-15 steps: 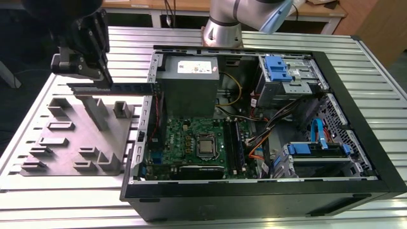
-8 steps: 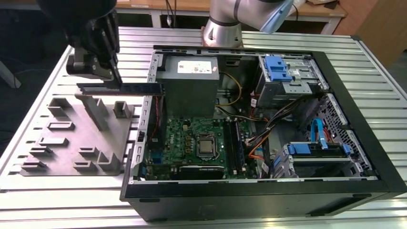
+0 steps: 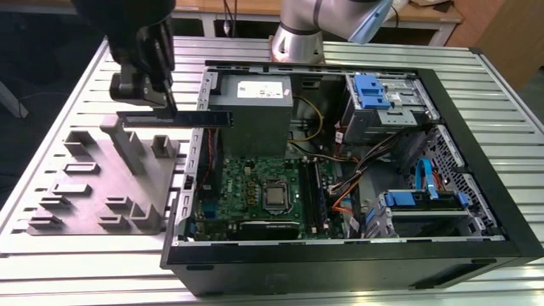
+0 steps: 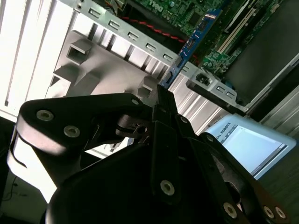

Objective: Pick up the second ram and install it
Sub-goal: 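Pick up the second ram and move it above second insertion slot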

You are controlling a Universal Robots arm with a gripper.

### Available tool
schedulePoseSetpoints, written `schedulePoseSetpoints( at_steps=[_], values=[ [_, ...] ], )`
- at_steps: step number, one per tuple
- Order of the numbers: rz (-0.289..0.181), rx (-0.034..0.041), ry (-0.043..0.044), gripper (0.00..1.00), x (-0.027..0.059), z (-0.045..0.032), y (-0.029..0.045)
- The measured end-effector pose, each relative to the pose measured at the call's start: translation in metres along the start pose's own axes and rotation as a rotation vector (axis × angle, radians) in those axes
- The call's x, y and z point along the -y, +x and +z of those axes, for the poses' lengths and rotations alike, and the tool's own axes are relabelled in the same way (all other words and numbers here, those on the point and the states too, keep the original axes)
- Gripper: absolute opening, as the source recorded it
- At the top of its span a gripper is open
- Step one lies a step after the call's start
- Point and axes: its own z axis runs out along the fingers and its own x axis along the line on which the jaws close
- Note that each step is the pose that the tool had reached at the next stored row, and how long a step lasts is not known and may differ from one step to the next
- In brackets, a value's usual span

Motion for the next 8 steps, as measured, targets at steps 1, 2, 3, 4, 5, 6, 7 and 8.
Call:
schedulePoseSetpoints(
  at_steps=[1,2,3,4,5,6,7,8],
  values=[
    [0.0,0.0001,0.0,0.08,0.0021,0.0,0.0],
    [0.0,0.0,-0.0001,0.08,0.0043,0.0,0.0],
    [0.0,0.0,0.0,0.08,0.0067,0.0,0.0],
    [0.0,0.0,0.0,0.08,0.0092,0.0,0.0],
    [0.0,0.0002,0.0,0.08,0.0117,0.0001,0.0],
    [0.0,0.0003,0.0,0.08,0.0139,0.0001,-0.0001],
    [0.0,0.0004,0.0,0.08,0.0171,0.0002,-0.0001],
    [0.0,0.0005,0.0,0.08,0.0194,0.0002,-0.0001]
  ],
)
